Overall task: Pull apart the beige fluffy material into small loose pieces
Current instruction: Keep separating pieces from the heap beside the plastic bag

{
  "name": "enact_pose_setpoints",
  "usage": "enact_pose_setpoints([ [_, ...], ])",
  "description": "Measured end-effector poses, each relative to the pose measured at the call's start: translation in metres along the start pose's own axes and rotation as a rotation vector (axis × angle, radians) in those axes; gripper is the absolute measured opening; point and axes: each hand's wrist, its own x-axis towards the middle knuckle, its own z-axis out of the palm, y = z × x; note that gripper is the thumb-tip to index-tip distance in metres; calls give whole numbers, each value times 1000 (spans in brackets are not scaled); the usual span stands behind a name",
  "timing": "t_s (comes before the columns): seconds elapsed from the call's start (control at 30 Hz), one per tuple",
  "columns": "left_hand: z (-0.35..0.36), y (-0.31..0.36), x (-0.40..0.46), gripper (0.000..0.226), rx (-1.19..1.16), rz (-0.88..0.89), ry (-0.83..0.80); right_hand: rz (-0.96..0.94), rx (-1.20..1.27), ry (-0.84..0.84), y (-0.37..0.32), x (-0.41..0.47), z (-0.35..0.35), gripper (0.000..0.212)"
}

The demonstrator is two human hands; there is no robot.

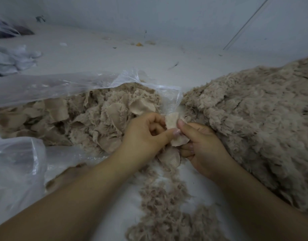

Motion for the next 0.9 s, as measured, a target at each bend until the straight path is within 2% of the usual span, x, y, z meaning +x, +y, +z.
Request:
enact_pose_setpoints([
  [0.13,0,-1,1,19,-2,94,63,15,-4,7,2,3,-1,34],
  [0.23,-4,2,2,18,-37,170,122,10,-27,35,5,5,-1,42],
  [0.3,-7,5,3,18,31,235,183,13,-4,60,5,5,-2,44],
  [0.37,-16,7,4,18,235,356,265,24,-8,81,7,6,-4,40],
  [0.47,-38,12,8,14,719,543,411,34,-48,82,9,7,-7,35],
  [0.57,-55,17,10,24,1096,603,461,37,-81,91,10,8,-7,32],
  [0.6,-58,19,10,26,1188,585,440,37,-87,95,11,8,-7,31],
  [0.67,-62,20,12,15,1352,462,353,36,-95,92,11,8,-7,33],
  [0.7,-63,20,13,7,1415,362,298,35,-98,90,12,8,-7,34],
  [0.8,-63,17,17,8,1583,51,200,39,-108,82,12,7,-8,36],
  [0.9,-61,20,19,11,1687,17,193,36,-106,81,12,7,-8,36],
])
